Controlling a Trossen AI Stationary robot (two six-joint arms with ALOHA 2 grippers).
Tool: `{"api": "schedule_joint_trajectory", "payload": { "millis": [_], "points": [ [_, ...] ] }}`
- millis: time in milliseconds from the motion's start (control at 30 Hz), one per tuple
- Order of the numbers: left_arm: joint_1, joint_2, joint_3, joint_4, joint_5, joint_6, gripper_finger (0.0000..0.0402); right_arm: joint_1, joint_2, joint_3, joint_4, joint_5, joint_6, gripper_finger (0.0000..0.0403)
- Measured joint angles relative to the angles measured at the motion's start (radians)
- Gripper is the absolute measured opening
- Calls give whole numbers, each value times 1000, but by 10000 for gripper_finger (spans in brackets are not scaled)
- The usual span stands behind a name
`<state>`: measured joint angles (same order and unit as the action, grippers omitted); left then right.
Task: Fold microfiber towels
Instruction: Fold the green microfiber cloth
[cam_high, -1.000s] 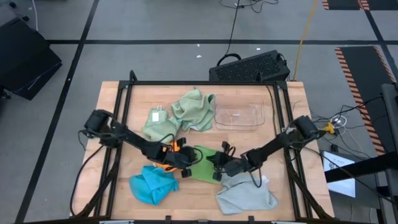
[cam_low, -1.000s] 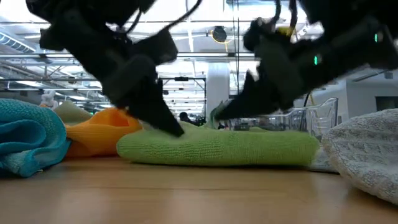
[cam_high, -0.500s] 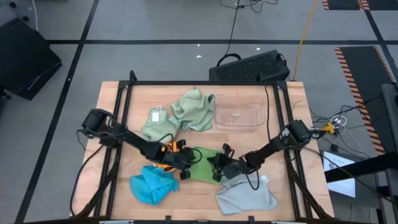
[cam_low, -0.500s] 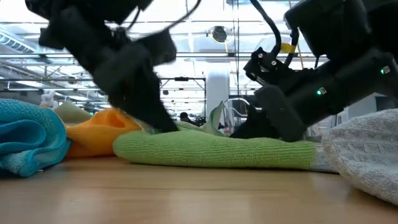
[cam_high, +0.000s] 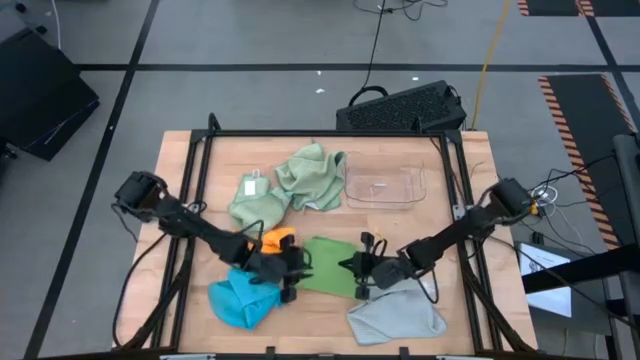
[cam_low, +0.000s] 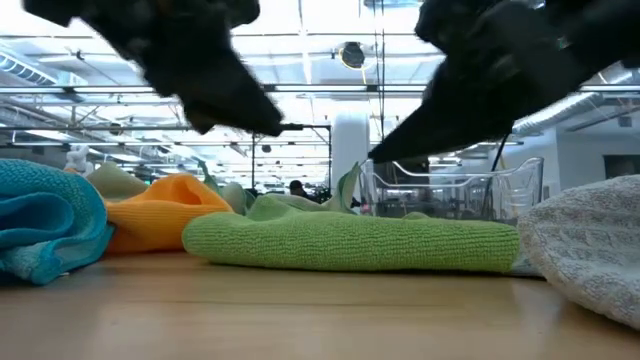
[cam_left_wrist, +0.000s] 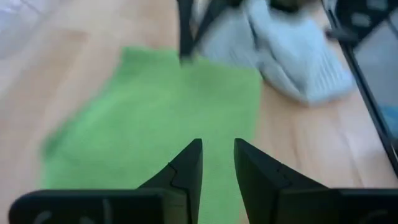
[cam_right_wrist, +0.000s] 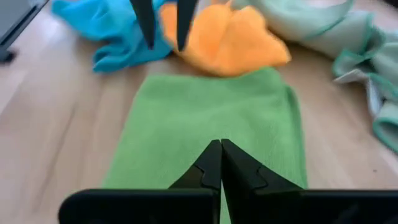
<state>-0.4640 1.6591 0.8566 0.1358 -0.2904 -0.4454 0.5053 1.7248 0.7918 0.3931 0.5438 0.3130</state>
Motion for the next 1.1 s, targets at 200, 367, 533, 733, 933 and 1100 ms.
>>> {"api": "schedule_joint_trajectory", "payload": {
  "millis": [200,367,533,733,933,1100],
  "points": [
    [-109,5,1,83,-109,38,109,44,-36,0,-92,-25,39,0],
    [-162,59,56,45,-214,91,184,71,-35,0,-93,-25,43,0],
    [-167,187,221,-65,-244,199,256,90,-36,1,-101,-24,52,0],
    [-146,335,422,-352,-279,215,284,105,-36,1,-114,-18,84,11],
    [-119,400,451,-441,-278,201,285,115,-36,1,-115,-21,116,62],
    [-88,407,434,-447,-270,201,285,118,-36,1,-116,-24,137,100]
  ]
}}
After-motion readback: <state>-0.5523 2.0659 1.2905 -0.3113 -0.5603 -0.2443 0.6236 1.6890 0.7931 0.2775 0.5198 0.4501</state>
